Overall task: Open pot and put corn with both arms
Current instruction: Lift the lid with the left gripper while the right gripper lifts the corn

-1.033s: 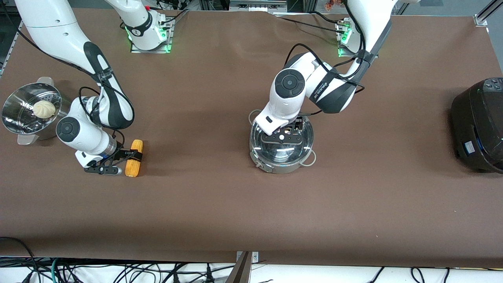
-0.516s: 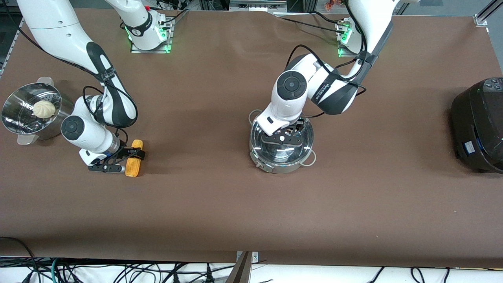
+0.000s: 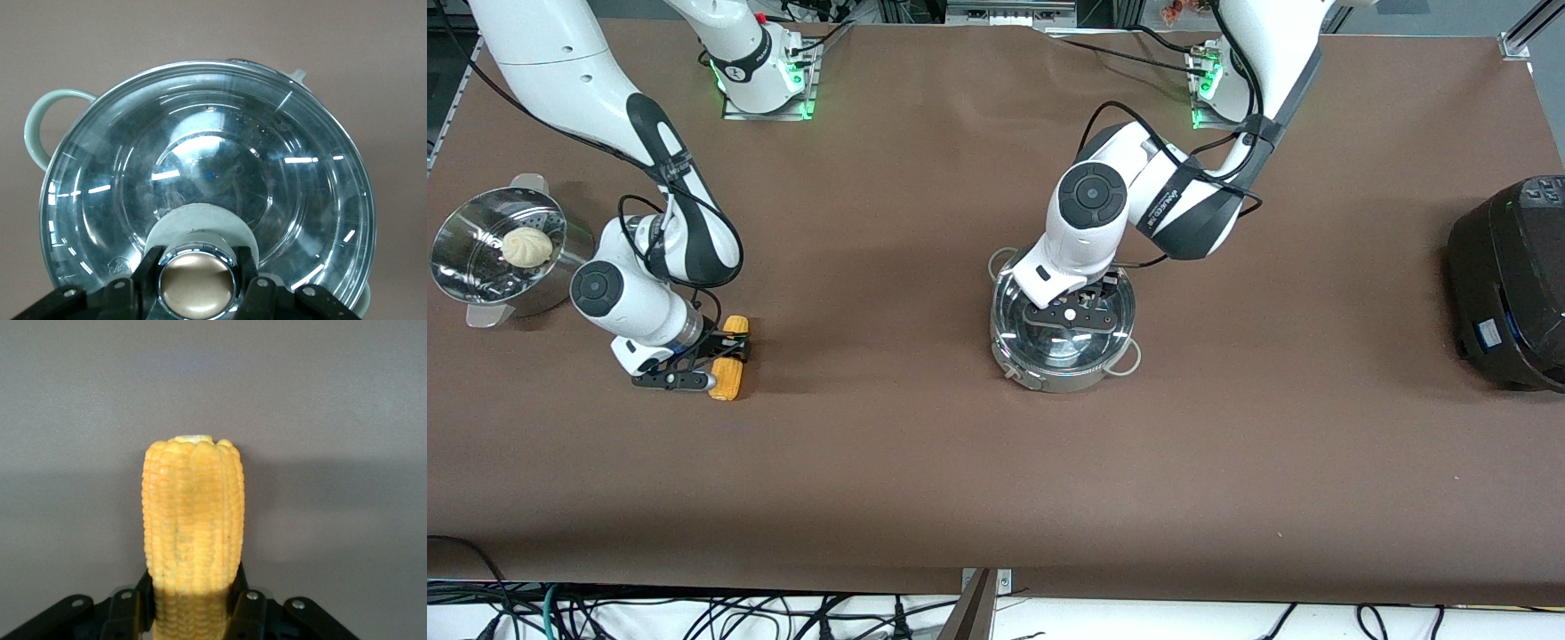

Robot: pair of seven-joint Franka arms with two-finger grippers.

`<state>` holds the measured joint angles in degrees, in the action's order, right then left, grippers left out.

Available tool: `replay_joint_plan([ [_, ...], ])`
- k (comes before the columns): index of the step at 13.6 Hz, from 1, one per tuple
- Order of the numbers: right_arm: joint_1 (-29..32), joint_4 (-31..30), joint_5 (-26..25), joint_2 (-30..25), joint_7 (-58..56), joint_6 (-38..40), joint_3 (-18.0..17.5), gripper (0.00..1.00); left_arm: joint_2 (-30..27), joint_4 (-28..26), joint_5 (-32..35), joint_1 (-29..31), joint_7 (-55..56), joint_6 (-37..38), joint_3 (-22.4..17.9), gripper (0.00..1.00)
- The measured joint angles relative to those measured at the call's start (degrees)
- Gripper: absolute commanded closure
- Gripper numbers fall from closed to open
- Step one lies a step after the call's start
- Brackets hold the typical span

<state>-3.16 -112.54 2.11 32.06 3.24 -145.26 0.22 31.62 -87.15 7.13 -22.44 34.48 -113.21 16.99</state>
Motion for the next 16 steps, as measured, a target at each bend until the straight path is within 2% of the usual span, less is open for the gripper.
replay_joint_plan([
  [4,-0.01,0.11,0.00,-0.25,-0.21,-0.08,-0.02,1.00,-0.95,0.27,-0.26,0.21,0.08,3.35,0.01,1.00],
  [8,-0.31,0.93,-0.02,-3.85,-0.34,3.72,-1.36,1.00,-5.78,0.51,-2.30,2.95,0.07,9.58,0.06,1.00],
  [10,-0.45,2.50,-0.03,-6.98,-0.34,9.72,-2.44,1.00,-8.31,0.51,-3.69,5.75,-1.50,12.00,0.09,1.00],
  [13,-0.62,7.78,-0.03,-10.47,-0.33,20.55,-4.73,1.00,-10.04,0.35,-3.94,11.71,-10.18,15.24,-0.18,1.00],
  [16,-0.74,14.70,-0.02,-12.01,2.51,30.60,-8.91,1.00,-10.83,-1.57,-4.03,16.67,-23.16,15.64,-3.48,1.00],
])
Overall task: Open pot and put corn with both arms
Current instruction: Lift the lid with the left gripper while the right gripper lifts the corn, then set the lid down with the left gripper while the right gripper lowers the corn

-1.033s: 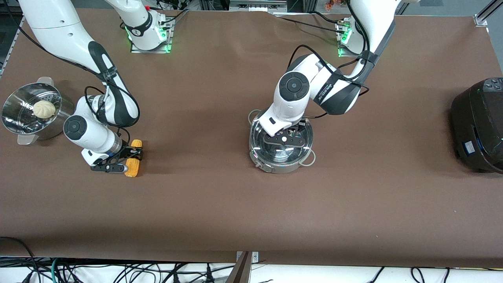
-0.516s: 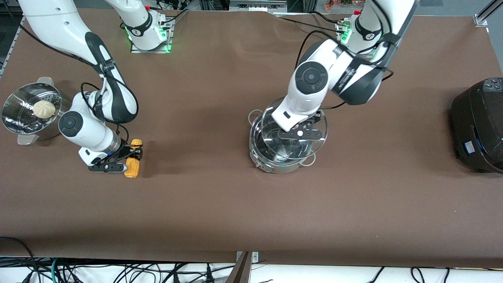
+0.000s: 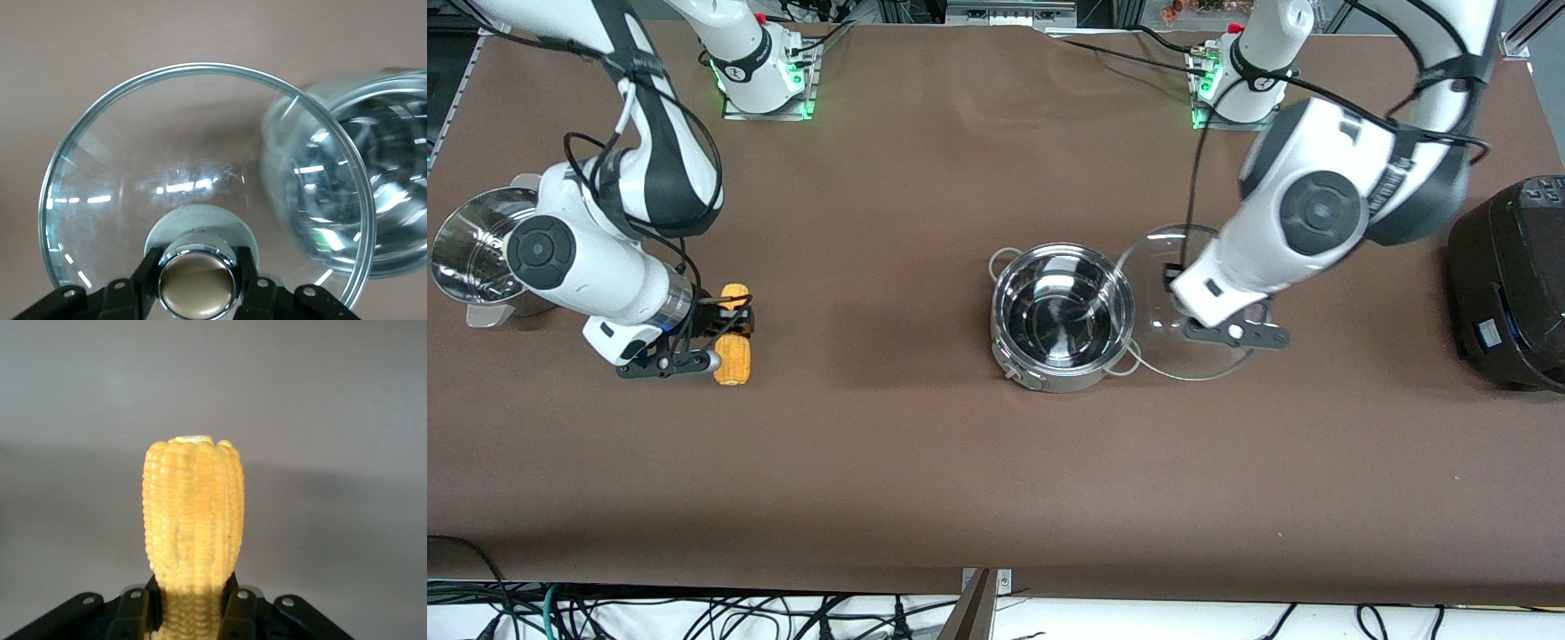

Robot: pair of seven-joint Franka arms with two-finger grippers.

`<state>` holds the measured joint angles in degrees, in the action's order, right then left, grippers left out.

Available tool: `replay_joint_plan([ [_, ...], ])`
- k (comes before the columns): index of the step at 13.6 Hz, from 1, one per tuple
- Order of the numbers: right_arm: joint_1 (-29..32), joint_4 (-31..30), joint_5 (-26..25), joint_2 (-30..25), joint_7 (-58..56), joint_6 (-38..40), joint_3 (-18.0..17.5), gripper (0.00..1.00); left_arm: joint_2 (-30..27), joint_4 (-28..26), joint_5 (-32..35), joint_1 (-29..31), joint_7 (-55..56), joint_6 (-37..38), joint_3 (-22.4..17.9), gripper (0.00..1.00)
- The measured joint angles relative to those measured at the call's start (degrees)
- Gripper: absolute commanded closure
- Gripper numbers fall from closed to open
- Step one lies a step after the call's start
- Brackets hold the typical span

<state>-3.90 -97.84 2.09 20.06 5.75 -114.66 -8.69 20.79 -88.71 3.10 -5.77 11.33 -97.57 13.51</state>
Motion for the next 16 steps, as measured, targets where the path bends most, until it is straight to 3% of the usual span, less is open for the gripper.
replay_joint_plan([
  [3,-2.84,5.10,0.00,-0.09,6.48,4.05,-3.95,1.00,-0.40,-2.85,-0.08,2.82,-15.29,-0.82,-6.92,1.00],
  [8,-17.47,12.29,-1.58,2.48,22.25,4.14,-4.53,1.00,-1.91,-13.45,-0.26,5.59,-28.93,-11.42,-13.19,1.00],
  [13,-28.87,27.23,-6.11,13.54,38.60,4.32,-4.24,1.00,-1.66,-29.54,-2.94,5.83,-33.47,-32.33,-15.93,1.00],
  [16,-34.60,35.06,-7.15,20.66,43.71,4.81,-1.10,1.00,-1.42,-33.44,-3.04,5.80,-33.51,-36.08,-15.90,1.00],
])
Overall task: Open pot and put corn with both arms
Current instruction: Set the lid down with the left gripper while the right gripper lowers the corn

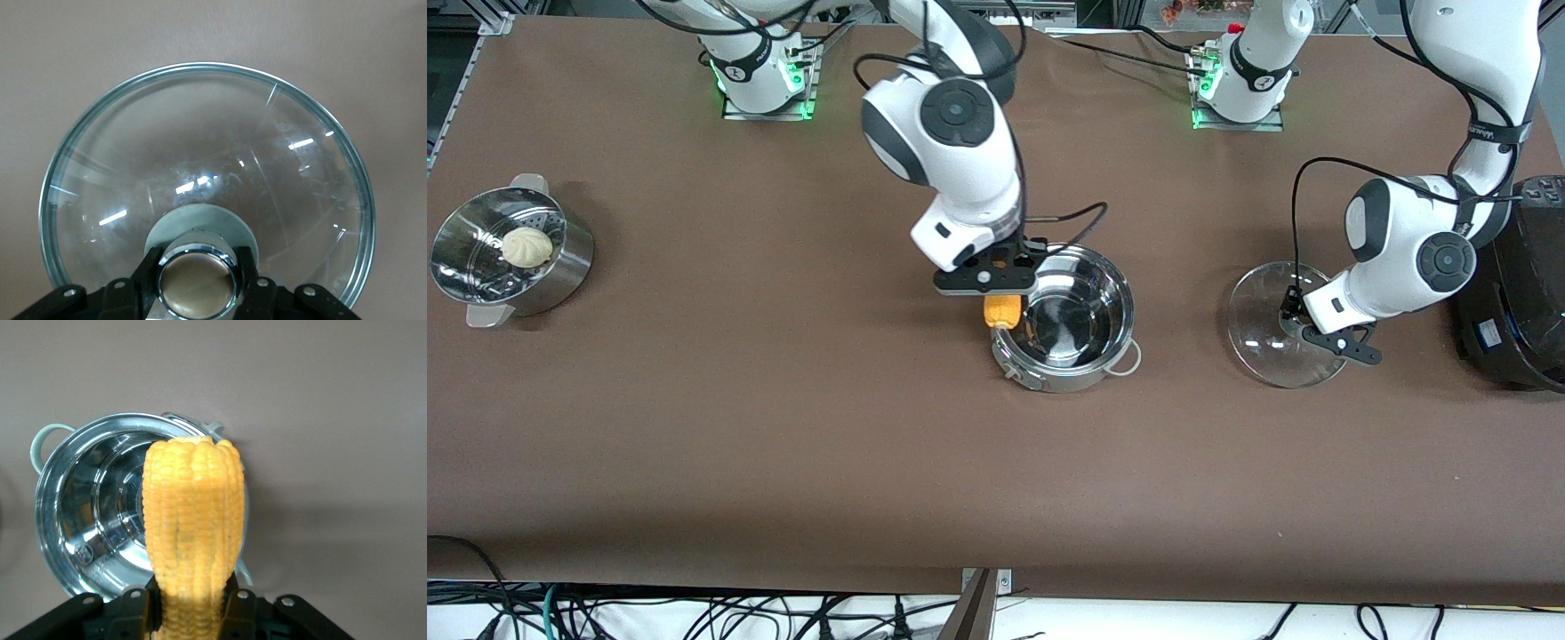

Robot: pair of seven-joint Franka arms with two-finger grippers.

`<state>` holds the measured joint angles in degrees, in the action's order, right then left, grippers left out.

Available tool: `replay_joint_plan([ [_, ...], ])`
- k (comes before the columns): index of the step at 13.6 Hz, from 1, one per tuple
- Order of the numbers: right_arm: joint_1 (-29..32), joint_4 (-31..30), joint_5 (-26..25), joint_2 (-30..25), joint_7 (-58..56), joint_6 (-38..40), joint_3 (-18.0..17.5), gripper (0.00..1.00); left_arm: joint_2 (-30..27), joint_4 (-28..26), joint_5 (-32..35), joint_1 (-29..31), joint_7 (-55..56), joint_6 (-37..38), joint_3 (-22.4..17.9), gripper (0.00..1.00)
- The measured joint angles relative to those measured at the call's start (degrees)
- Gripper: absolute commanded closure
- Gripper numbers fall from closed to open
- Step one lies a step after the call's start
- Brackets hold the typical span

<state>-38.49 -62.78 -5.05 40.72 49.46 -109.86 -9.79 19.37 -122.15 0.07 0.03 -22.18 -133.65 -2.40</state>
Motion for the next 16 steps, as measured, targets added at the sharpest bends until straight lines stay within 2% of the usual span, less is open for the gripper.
replay_joint_plan([
  [1,-1.81,1.78,-0.02,1.92,1.13,-0.11,1.60,1.00,0.01,-0.13,-0.14,0.00,0.00,-0.03,0.00,1.00],
  [2,-3.24,3.33,-0.03,3.61,2.95,-0.50,2.68,1.00,0.09,-0.25,-0.56,0.00,0.00,-0.03,0.00,0.86],
  [3,-4.30,4.76,-0.05,5.17,5.14,-1.29,3.24,1.00,0.40,-0.43,-1.21,0.00,0.00,-0.03,0.00,0.83],
  [4,-4.92,5.80,-0.07,6.37,6.89,-2.23,3.44,1.00,0.94,-0.55,-1.55,0.00,0.00,-0.03,0.00,0.72],
  [5,-5.32,6.44,-0.07,7.34,8.04,-3.22,3.54,1.00,1.59,-0.57,-1.79,0.01,0.00,-0.04,-0.02,0.67],
  [7,-5.81,7.53,-0.09,8.79,9.43,-4.28,3.62,1.00,1.94,-0.54,-2.25,0.01,0.02,-0.07,-0.10,0.32],
  [8,-6.16,8.29,-0.09,9.42,10.05,-4.33,3.71,1.00,1.94,-0.54,-2.31,0.01,0.02,-0.07,-0.12,0.11],
  [9,-6.71,8.97,-0.09,10.04,10.59,-4.34,4.03,1.00,1.96,-0.55,-2.39,0.01,0.02,-0.07,-0.21,0.00],
  [16,-10.14,11.06,-0.10,15.05,11.48,-8.88,6.49,1.00,-1.00,-0.79,-2.41,0.70,0.04,0.10,-0.97,0.00],
])
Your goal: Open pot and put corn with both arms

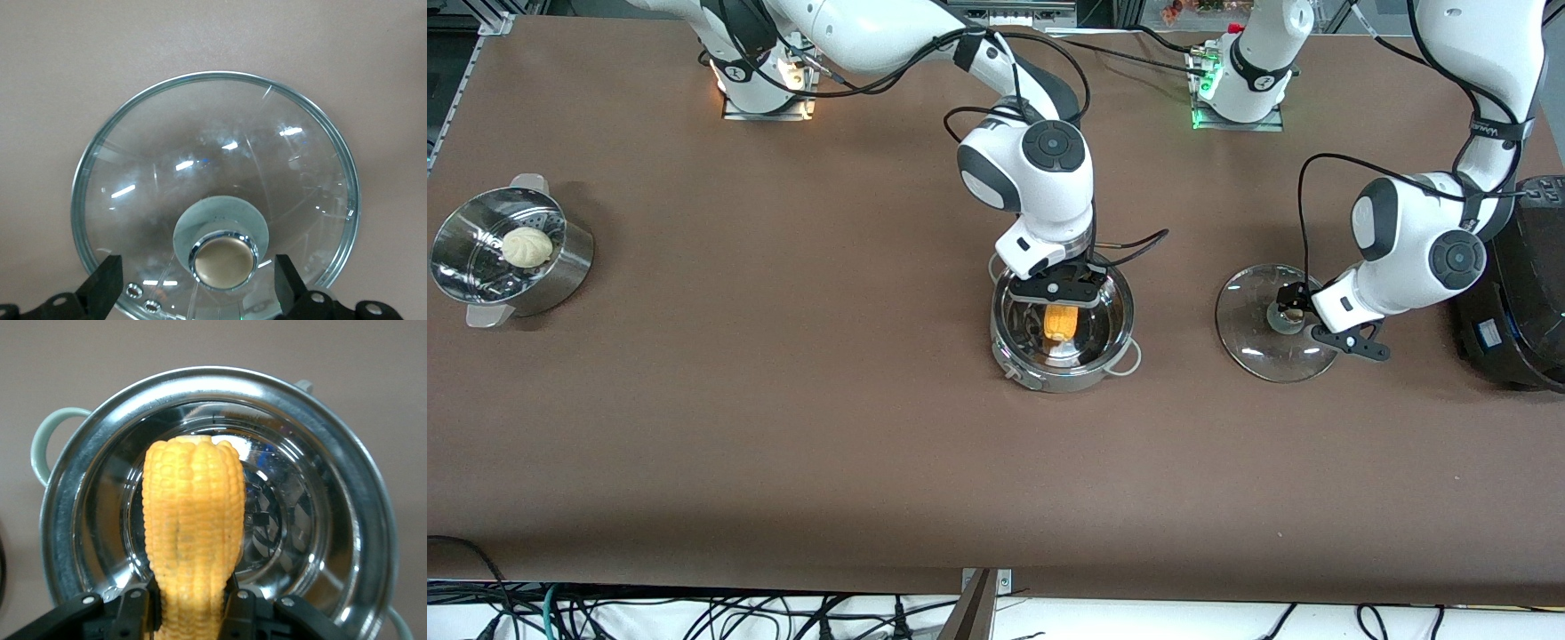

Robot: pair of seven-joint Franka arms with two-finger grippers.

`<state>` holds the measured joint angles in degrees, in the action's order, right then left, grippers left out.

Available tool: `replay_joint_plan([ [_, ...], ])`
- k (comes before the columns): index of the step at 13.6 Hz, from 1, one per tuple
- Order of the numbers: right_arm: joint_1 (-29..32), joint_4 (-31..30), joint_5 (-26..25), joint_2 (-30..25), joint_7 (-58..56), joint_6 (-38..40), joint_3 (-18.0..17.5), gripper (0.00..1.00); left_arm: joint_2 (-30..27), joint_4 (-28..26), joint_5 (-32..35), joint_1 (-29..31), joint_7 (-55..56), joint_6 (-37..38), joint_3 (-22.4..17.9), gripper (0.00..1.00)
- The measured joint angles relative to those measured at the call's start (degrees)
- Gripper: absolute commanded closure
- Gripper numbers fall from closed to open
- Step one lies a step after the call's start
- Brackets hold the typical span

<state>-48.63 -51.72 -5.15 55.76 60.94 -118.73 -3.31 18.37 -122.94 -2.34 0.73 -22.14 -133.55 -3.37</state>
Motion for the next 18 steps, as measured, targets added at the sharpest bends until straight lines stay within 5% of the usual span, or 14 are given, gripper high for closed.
replay_joint_plan([
  [10,-0.41,0.42,-1.92,3.05,-1.45,-3.07,0.81,0.77,-20.21,-1.66,0.00,2.27,0.24,6.10,-0.22,0.00],
  [13,-0.75,0.42,-2.89,3.82,-1.83,-3.25,0.83,0.55,-25.50,1.34,0.00,2.41,0.34,14.80,-1.42,0.00],
  [14,-0.88,0.43,-3.36,3.82,-1.84,-3.23,0.83,0.41,-26.44,3.99,0.00,2.42,0.45,19.04,-1.84,0.00],
  [15,-1.00,0.43,-3.62,3.82,-1.84,-3.22,0.83,0.09,-26.97,6.87,0.12,2.46,0.94,22.85,-2.08,0.00],
  [16,-1.08,0.43,-3.70,3.82,-1.87,-3.14,0.83,0.00,-27.21,9.53,0.51,2.46,2.22,26.38,-2.13,0.00],
  [18,-1.18,0.43,-3.74,3.82,-2.10,-2.77,0.83,0.00,-27.20,13.61,1.31,2.26,7.02,32.59,-1.54,0.00],
])
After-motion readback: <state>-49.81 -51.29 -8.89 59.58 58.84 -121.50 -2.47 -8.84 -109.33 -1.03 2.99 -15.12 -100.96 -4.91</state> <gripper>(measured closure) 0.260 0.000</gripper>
